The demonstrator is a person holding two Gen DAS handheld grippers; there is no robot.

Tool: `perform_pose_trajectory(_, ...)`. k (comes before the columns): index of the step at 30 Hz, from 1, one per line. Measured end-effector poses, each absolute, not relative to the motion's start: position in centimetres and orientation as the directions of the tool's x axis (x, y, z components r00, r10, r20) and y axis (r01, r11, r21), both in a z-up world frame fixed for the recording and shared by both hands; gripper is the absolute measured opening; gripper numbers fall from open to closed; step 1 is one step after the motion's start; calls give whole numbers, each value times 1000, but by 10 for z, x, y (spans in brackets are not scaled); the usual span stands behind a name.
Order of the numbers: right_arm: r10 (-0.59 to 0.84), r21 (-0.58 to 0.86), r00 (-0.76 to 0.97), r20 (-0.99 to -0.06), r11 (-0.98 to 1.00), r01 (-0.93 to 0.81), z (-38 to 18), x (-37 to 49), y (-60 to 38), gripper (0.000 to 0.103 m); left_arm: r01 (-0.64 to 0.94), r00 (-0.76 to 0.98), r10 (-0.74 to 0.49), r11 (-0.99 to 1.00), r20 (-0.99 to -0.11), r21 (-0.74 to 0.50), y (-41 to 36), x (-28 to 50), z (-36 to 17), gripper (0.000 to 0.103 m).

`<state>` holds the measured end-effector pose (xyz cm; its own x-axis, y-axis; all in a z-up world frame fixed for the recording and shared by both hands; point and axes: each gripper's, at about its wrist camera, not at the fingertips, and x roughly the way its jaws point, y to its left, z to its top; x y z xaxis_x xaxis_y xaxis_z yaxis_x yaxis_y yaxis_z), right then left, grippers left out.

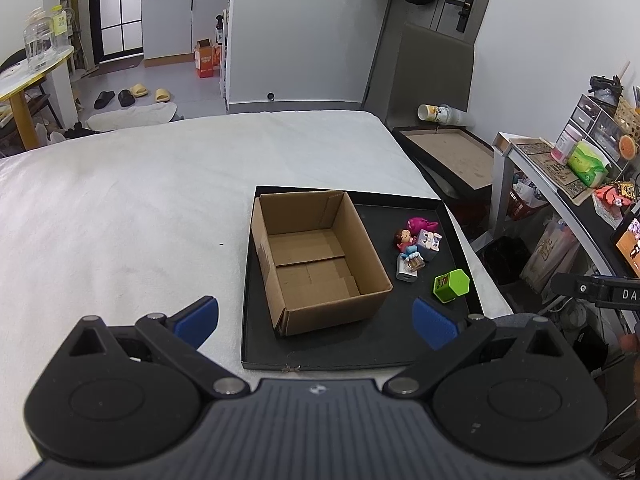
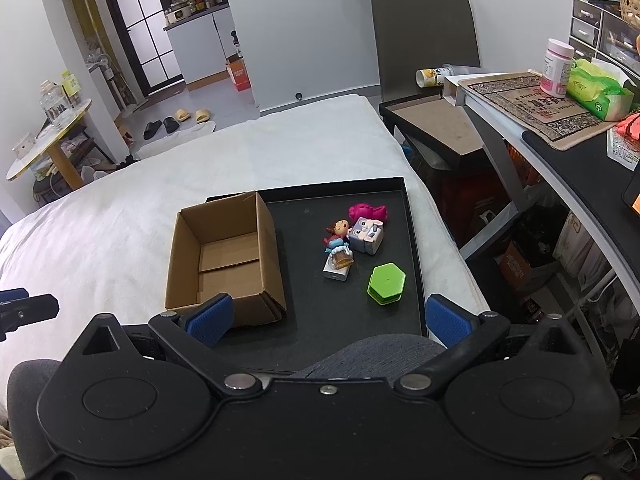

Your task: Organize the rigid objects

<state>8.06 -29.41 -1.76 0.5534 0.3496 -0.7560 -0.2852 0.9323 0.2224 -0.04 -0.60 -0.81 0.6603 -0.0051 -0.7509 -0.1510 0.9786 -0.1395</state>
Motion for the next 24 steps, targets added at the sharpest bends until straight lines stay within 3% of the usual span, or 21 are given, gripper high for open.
perform_pose_trajectory(24, 346, 227, 549, -761, 934, -275, -21, 82, -294, 103, -137, 663, -23, 979, -748, -151, -9, 4, -16, 103)
